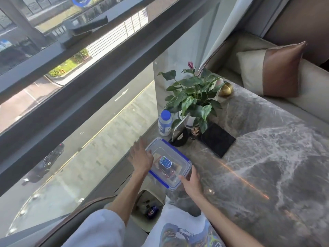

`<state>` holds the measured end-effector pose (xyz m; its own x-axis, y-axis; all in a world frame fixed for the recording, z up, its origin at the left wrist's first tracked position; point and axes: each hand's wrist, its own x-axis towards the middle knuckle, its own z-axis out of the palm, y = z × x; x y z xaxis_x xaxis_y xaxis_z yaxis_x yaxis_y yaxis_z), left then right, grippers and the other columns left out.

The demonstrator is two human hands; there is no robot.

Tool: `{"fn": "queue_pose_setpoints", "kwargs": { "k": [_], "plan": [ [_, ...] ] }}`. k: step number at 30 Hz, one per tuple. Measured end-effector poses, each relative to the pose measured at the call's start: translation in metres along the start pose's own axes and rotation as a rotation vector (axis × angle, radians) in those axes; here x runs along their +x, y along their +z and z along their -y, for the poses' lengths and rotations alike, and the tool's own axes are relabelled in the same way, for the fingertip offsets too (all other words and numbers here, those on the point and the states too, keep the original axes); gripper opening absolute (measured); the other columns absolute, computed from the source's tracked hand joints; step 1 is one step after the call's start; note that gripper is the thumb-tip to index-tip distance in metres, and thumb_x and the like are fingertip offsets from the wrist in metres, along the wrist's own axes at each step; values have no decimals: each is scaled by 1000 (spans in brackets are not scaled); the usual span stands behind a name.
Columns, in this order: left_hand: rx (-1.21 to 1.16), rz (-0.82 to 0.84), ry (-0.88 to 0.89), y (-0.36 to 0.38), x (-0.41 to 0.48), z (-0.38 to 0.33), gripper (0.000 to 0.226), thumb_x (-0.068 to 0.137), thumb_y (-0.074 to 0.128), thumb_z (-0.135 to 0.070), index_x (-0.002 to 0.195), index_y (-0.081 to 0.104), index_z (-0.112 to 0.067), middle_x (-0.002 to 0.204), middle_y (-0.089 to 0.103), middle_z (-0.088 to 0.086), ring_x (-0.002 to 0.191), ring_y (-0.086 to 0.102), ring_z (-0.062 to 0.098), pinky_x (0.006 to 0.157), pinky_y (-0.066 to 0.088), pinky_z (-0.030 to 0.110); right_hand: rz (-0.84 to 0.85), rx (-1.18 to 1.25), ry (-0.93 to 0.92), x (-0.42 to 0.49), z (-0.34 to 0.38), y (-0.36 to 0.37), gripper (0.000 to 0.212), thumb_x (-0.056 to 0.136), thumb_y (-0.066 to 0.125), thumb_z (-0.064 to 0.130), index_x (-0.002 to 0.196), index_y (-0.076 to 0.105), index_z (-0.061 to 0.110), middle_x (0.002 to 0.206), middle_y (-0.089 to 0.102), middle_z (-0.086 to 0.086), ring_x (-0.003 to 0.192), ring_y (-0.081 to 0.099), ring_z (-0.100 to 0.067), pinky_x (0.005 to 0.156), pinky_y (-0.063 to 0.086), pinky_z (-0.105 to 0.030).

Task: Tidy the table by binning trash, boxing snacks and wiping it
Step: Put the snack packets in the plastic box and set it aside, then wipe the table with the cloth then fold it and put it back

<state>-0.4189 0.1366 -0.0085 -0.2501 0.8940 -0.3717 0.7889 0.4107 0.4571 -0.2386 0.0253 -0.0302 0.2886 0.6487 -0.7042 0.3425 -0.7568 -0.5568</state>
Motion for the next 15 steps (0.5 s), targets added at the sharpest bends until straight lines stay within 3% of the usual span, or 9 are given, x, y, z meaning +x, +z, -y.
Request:
{"fn": "queue_pose_setpoints", "kwargs": {
  "k": [2,4,6,9,12,14,15],
  "plan": [
    [-287,-86,-165,7,-19,14,78,92,55,-26,153,7,-18,159,23,10,145,28,31,119,25,49,-93,-223,-195,6,13,-4,82,92,58,37,155,8,21,163,13,-1,150,18,-21,119,28,-40],
    [-640,25,-460,20,-37,23,80,93,57,-27,152,4,-13,149,37,12,125,52,28,106,42,45,-66,-333,-278,20,31,-7,81,94,55,34,155,4,19,164,5,1,152,8,-19,122,20,-38],
    [-843,232,-662,29,-49,20,64,93,59,-28,142,27,-4,120,58,12,84,63,16,77,53,40,27,-387,-238,32,50,-9,79,94,55,30,155,7,17,164,9,-1,151,10,-19,122,17,-36],
    [-860,297,-694,38,-53,13,30,96,54,-24,107,58,3,97,69,20,65,63,20,65,57,41,80,-448,-214,43,62,-6,73,93,57,22,154,17,15,160,26,-6,146,29,-23,117,26,-35],
    [-810,251,-671,32,-55,7,24,95,53,-25,94,58,-2,95,69,22,61,61,20,54,53,33,62,-504,-239,46,62,-7,72,93,59,23,153,20,16,156,34,-9,142,36,-26,114,31,-37],
    [-846,248,-657,27,-58,5,37,94,55,-30,115,57,0,103,69,18,74,67,24,64,58,36,88,-543,-253,47,62,-11,73,93,59,27,153,19,17,155,35,-10,141,38,-27,113,33,-38],
    [-853,243,-644,26,-58,4,51,94,55,-32,134,44,-3,121,64,18,95,67,29,79,59,42,105,-555,-264,46,62,-13,75,93,59,29,154,17,17,157,32,-10,142,36,-27,114,32,-38]
  ]
}}
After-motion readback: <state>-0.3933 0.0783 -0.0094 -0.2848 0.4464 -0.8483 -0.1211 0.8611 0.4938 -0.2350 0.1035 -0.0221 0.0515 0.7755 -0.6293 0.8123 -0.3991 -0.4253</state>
